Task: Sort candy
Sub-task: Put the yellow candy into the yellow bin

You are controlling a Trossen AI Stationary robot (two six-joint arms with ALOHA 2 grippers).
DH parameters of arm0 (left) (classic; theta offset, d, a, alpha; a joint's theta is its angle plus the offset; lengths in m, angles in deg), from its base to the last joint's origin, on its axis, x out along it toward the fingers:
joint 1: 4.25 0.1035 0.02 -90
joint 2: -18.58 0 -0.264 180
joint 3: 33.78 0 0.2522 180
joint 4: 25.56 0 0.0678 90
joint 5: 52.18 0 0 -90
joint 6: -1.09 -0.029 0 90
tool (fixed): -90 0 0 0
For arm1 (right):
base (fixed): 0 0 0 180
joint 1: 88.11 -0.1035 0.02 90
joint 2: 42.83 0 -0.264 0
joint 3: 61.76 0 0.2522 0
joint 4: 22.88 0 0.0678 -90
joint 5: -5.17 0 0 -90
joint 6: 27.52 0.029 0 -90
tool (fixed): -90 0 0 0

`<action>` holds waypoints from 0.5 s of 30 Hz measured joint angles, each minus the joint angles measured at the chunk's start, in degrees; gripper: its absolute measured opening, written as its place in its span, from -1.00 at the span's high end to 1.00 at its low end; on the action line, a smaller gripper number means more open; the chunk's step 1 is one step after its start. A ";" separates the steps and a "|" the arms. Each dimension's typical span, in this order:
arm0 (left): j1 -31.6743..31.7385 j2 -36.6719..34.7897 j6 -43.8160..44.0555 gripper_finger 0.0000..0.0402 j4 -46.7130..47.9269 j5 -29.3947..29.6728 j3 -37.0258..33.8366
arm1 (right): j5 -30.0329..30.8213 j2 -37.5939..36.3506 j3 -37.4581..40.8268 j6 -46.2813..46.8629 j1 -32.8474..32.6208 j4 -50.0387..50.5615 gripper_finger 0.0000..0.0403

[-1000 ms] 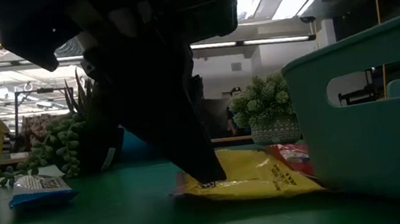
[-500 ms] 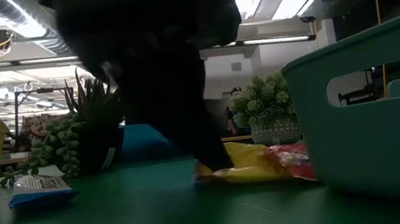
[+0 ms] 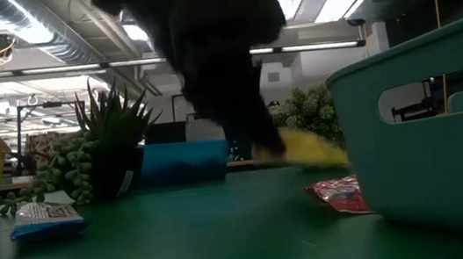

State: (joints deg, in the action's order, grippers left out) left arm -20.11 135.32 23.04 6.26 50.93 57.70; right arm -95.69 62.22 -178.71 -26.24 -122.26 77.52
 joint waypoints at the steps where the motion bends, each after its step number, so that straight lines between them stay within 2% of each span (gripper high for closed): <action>1: 0.26 -1.03 -0.81 0.98 0.17 -0.10 0.00 | 0.05 0.02 0.00 -0.61 0.00 0.04 -0.21; 9: 0.86 -11.61 -4.13 0.98 7.36 -0.81 0.13 | 3.94 0.04 0.02 -1.83 0.04 0.43 -0.21; 15: -1.35 -20.45 -1.15 0.98 17.41 -2.82 0.15 | 3.99 0.04 0.02 -1.82 0.04 0.43 -0.21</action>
State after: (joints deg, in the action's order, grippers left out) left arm -21.46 114.87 21.89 23.67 48.12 57.85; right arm -91.70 62.27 -178.69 -28.06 -122.22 77.95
